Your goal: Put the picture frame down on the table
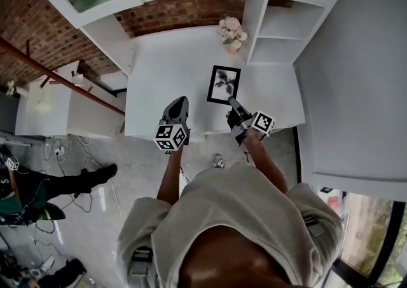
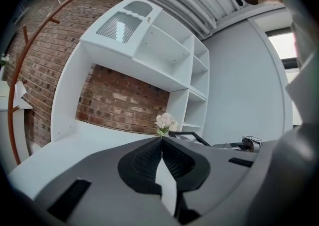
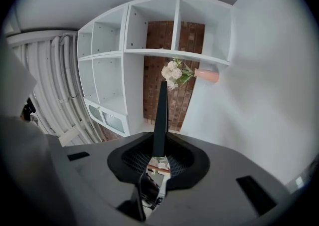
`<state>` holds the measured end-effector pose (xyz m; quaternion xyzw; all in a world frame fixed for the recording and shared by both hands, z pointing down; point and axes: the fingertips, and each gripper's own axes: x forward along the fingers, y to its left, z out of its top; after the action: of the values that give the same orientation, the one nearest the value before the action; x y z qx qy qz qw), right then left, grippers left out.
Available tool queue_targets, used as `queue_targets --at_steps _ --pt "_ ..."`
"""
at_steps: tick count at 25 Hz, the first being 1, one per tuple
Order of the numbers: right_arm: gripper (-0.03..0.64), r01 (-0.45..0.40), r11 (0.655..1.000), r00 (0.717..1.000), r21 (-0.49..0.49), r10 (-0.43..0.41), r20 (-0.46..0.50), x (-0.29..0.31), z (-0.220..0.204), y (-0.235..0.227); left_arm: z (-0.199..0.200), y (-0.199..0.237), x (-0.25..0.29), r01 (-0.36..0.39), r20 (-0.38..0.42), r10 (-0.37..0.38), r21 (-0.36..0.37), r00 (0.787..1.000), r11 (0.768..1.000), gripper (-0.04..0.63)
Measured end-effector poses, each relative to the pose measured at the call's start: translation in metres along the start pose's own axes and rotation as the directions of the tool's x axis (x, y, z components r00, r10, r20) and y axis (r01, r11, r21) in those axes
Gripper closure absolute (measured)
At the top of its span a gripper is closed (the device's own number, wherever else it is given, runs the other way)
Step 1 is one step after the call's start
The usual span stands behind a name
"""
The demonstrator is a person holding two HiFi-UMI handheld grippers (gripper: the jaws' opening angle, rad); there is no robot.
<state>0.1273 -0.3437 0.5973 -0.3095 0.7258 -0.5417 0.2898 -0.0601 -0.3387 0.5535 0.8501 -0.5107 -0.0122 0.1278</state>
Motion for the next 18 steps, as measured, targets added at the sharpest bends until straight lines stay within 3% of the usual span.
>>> queue_targets --at_steps 10,18 --pt "0.531 0.009 1.000 1.000 0.019 -0.009 -0.018 0.033 0.025 -0.020 0.000 0.019 0.035 -0.025 -0.024 0.025 -0.002 0.999 1.000 0.578" --pt "0.531 0.030 0.998 0.999 0.046 -0.028 -0.045 0.043 0.021 -0.032 -0.010 0.026 0.033 -0.054 -0.050 0.054 -0.013 0.997 0.998 0.578"
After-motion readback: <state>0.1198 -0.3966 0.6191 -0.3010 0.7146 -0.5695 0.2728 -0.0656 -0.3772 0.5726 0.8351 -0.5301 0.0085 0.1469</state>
